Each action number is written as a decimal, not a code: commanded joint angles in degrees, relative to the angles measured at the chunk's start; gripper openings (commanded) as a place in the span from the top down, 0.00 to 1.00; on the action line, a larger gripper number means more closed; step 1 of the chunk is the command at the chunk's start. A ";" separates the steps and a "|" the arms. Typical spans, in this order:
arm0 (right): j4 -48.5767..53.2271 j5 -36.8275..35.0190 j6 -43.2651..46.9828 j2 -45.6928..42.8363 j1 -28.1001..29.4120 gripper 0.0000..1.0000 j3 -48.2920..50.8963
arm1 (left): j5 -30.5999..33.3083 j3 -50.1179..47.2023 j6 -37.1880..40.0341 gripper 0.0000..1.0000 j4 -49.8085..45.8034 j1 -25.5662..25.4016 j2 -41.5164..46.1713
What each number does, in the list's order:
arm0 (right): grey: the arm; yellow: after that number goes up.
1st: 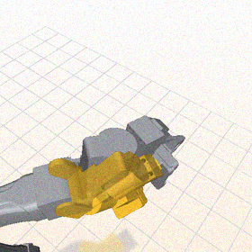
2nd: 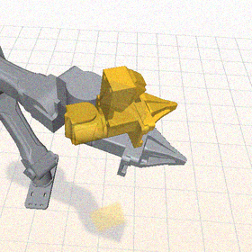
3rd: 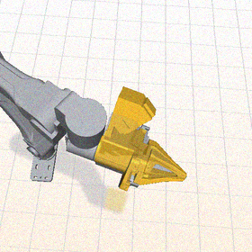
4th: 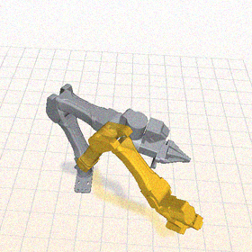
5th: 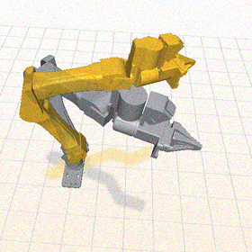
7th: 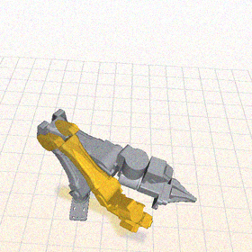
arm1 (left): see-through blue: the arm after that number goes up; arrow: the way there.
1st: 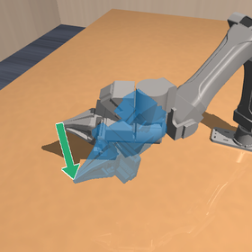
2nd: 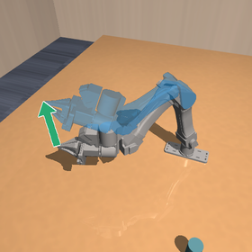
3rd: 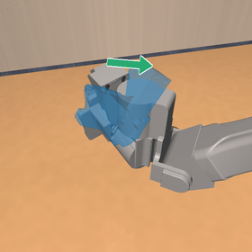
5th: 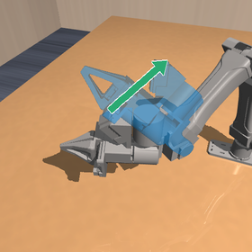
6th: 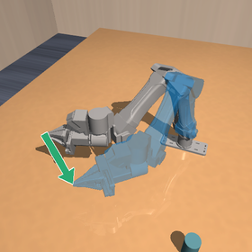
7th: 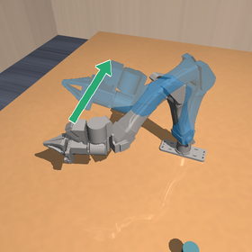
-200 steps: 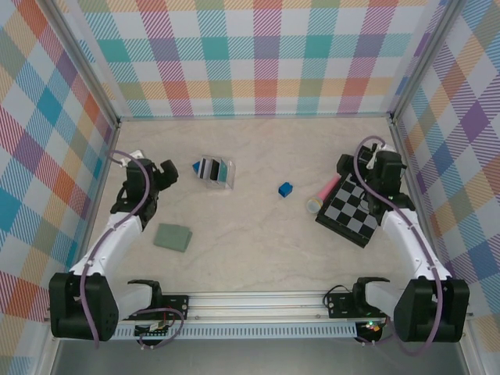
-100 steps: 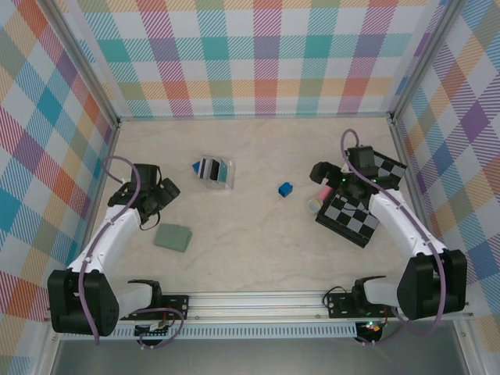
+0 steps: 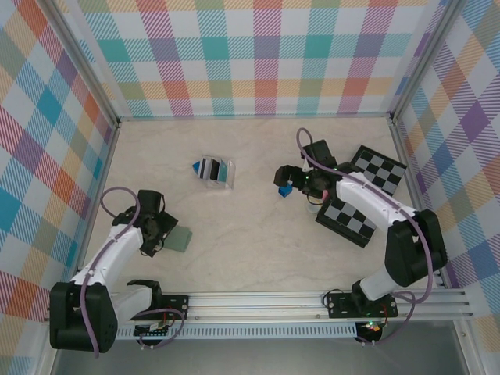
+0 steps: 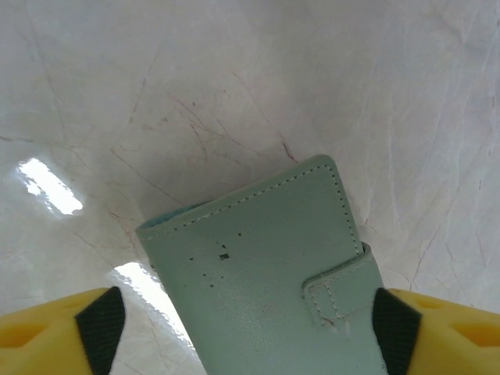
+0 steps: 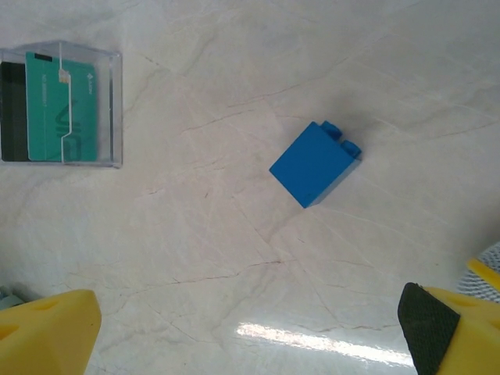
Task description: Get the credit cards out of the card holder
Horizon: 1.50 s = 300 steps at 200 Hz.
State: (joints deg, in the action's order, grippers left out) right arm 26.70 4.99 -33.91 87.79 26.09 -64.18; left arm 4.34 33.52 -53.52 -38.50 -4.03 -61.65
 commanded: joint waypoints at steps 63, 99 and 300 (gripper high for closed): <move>1.86 0.26 -0.87 4.22 4.42 0.00 -4.71 | -4.79 0.31 2.43 0.45 5.66 -1.18 -6.97; 1.69 0.21 -0.81 4.40 5.58 0.00 -4.72 | -7.95 2.49 5.84 0.52 6.60 -3.68 -12.41; -3.03 19.88 1.89 18.74 12.47 0.45 -7.61 | -26.61 13.27 8.55 0.55 17.94 -13.90 -24.81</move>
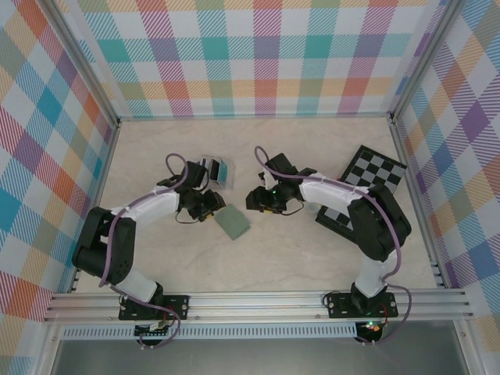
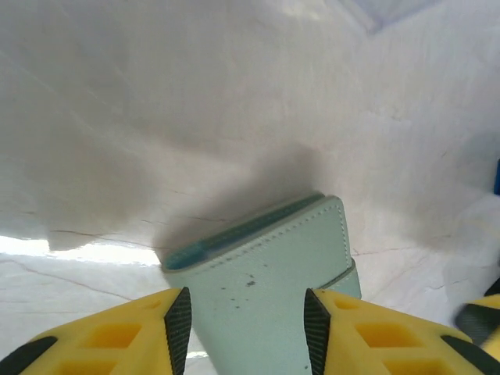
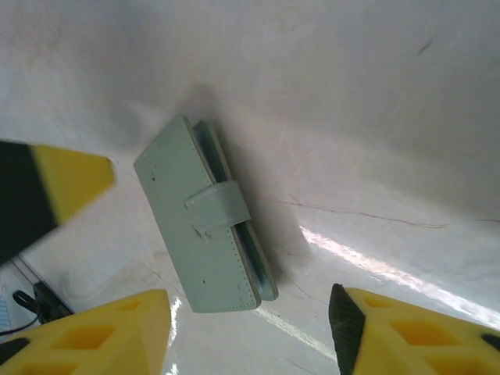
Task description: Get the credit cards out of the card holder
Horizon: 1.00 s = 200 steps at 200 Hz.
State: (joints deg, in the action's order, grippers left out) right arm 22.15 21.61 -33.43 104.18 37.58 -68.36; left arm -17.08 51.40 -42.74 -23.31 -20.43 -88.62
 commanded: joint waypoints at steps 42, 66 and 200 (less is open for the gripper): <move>4.44 4.00 2.78 6.68 2.45 0.60 -6.01 | -10.18 -11.07 -7.49 0.55 11.78 3.73 3.34; 3.65 4.48 2.38 7.39 3.06 0.63 -5.56 | -11.65 -12.86 -8.97 0.55 14.68 3.64 3.60; 7.86 -0.07 0.34 12.69 3.12 0.76 -7.67 | -16.11 -14.40 -9.94 0.54 22.11 2.60 -1.98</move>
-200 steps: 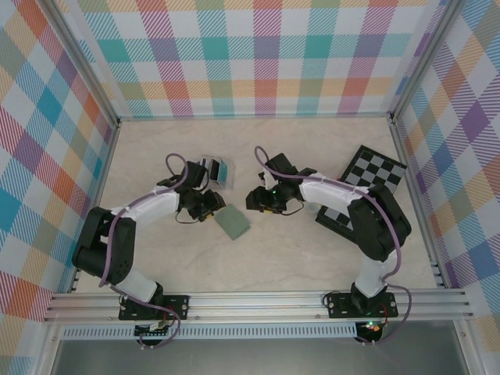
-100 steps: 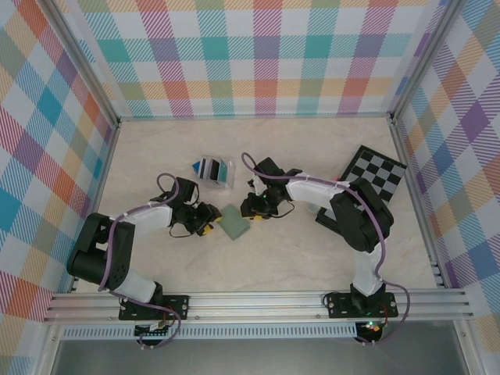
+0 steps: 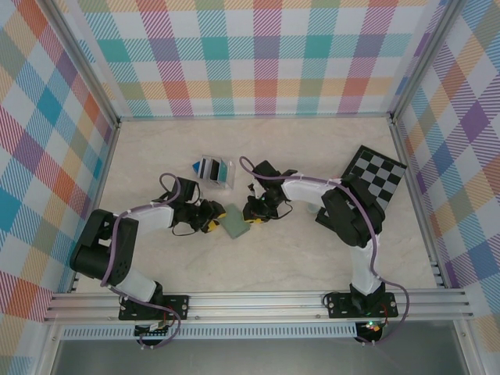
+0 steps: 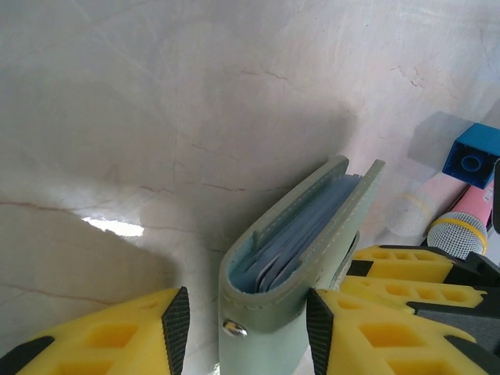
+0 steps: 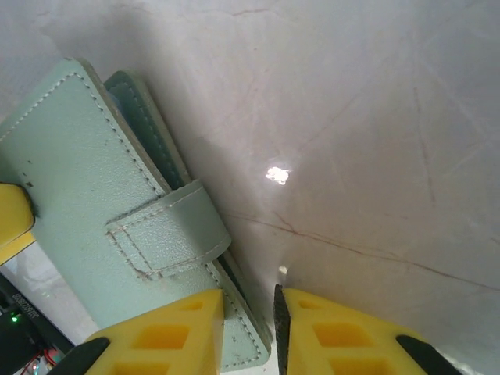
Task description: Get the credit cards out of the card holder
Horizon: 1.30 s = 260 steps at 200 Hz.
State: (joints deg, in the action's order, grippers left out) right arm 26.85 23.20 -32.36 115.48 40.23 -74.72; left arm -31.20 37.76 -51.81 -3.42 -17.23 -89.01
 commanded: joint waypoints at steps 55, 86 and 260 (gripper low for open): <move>3.11 -1.28 -1.13 2.02 0.45 0.76 -1.48 | -4.61 -0.40 -1.07 0.59 7.15 -1.13 -2.65; 2.76 -0.51 -1.29 1.37 0.45 0.75 -1.48 | -4.30 -0.27 -1.14 0.66 8.56 -1.22 -2.49; 9.18 -40.58 -6.63 -31.37 -0.62 0.16 7.88 | 57.12 38.02 22.89 0.90 -58.52 -20.53 -3.29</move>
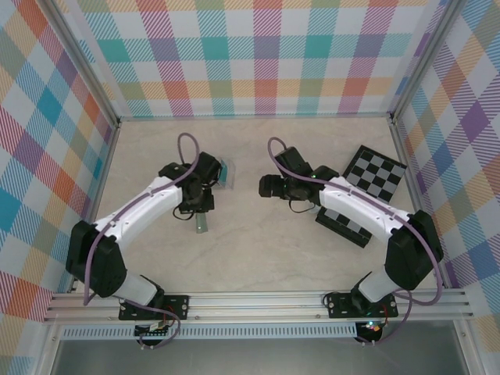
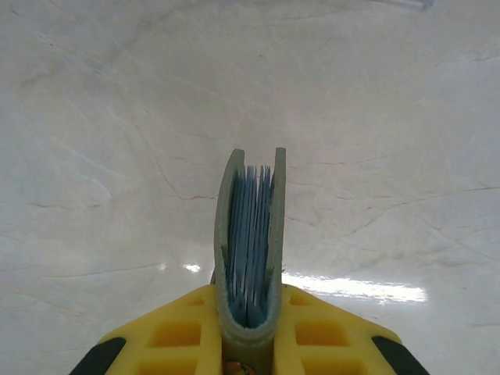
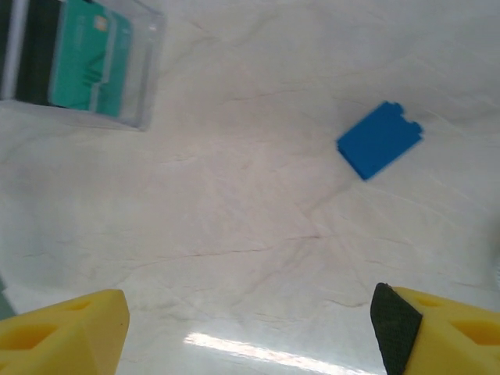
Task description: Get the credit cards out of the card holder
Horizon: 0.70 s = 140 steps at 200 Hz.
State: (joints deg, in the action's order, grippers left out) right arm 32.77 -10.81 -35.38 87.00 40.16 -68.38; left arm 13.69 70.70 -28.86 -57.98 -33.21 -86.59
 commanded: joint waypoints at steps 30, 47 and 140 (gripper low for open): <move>6.90 -10.67 -7.96 -5.52 -2.56 0.13 3.19 | 20.74 12.63 2.67 0.90 -3.74 -9.73 -15.19; 9.76 -12.32 -11.27 -7.19 -4.65 0.13 4.57 | 20.23 15.51 5.54 0.90 0.12 -11.87 -18.89; 6.25 -4.09 -10.51 -14.54 -13.27 0.15 12.90 | -2.74 9.89 1.24 0.40 15.91 -15.50 -18.93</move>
State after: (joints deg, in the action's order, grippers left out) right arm 41.69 -18.85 -48.49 72.73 26.98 -55.48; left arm 18.61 83.59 -23.35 -44.62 -48.23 -110.08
